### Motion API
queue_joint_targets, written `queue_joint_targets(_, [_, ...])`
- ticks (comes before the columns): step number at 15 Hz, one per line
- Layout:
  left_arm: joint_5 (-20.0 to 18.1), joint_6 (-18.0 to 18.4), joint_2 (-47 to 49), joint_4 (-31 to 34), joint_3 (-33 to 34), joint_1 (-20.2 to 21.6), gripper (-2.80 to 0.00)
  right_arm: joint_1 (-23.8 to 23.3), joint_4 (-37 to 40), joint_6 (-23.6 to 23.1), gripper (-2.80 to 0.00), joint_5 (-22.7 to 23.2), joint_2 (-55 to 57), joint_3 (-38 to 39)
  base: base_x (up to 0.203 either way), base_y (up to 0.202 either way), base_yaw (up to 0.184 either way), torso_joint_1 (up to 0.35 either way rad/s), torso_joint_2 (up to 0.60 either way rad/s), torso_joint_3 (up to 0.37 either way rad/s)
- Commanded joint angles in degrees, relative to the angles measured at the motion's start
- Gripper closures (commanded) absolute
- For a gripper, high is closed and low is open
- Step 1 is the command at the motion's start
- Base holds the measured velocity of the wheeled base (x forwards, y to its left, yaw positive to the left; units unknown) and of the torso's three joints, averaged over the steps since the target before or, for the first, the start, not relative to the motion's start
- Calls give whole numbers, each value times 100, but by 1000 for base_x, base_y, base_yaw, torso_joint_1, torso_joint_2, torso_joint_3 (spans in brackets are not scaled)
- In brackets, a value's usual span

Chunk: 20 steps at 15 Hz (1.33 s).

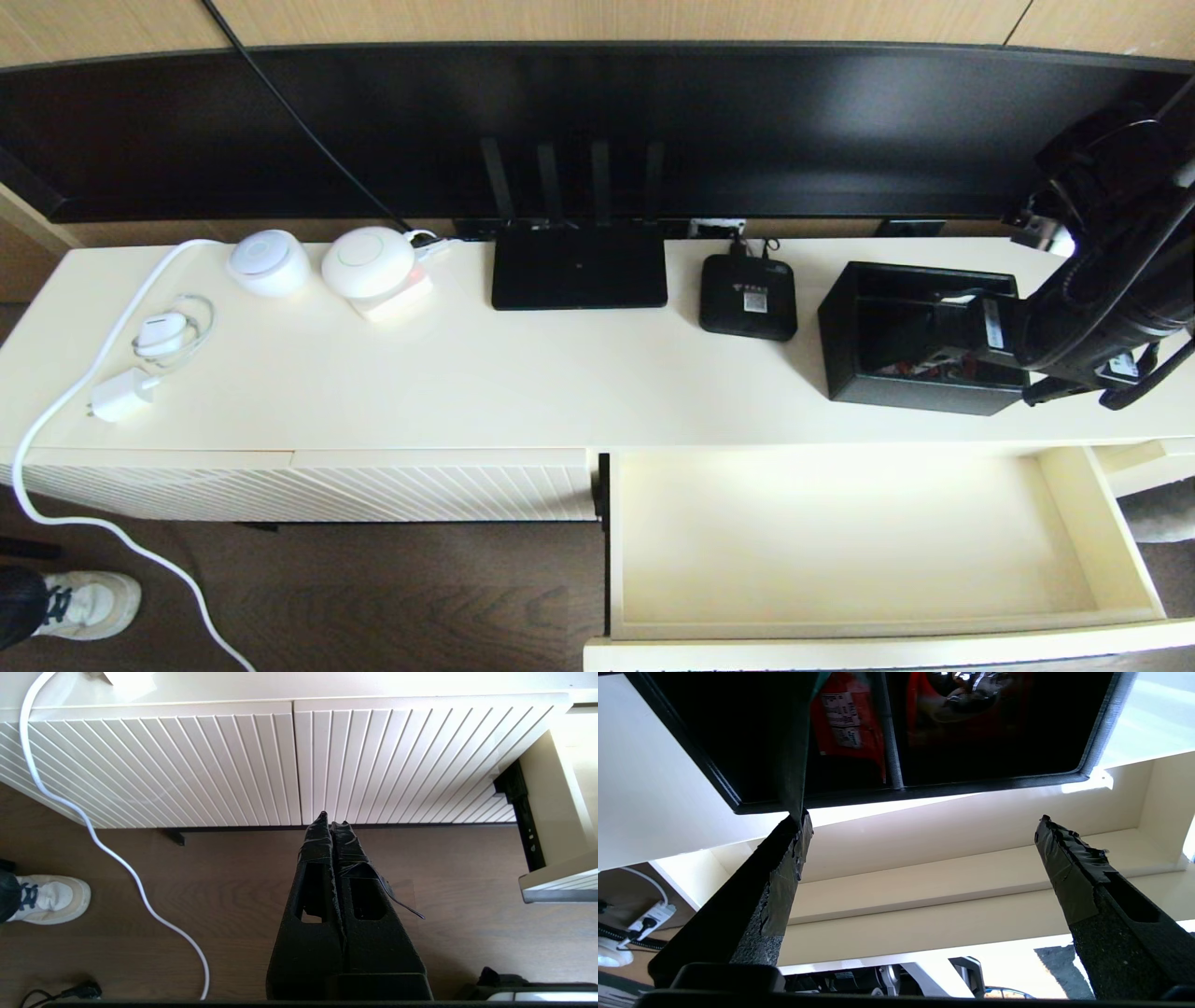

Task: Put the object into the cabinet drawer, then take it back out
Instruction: Put the storage box in the drawer

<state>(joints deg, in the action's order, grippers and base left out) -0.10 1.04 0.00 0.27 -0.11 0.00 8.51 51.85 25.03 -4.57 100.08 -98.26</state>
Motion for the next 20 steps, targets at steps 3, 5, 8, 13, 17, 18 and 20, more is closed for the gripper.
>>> queue_joint_targets(3, [1, 2, 1, 0, -5, 0, 0, -33, 36, -15, -280, -17, -77, 51, 0, 0, 0, 0, 0, 0])
queue_joint_targets(5, [1, 2, 9, 0, 2, 0, 0, -104, 60, 1, -280, -18, -67, 11, 0, 0, 0, 0, 0, 0])
queue_joint_targets(8, [1, 2, 9, 0, 2, 0, 0, -300, 44, 44, -280, -10, 67, 51, 0, 0, 0, 0, 0, 0])
queue_joint_targets(13, [1, 2, 9, 0, -3, 0, 0, -367, 36, 46, -280, 62, 66, 26, 0, 0, 0, 0, 0, 0])
queue_joint_targets(17, [1, 2, 9, 0, 2, 0, 0, -359, 75, -2, -280, 37, -276, 124, 0, 0, 0, 0, 0, 0])
queue_joint_targets(18, [1, 2, 4, 0, 2, 0, 0, -359, 72, -14, -280, 35, -362, 187, 0, 0, 0, 0, 0, 0])
queue_joint_targets(20, [1, 2, 9, 0, 2, 0, 0, -359, 80, -8, -280, 10, -376, 234, 0, 0, 0, 0, 0, 0])
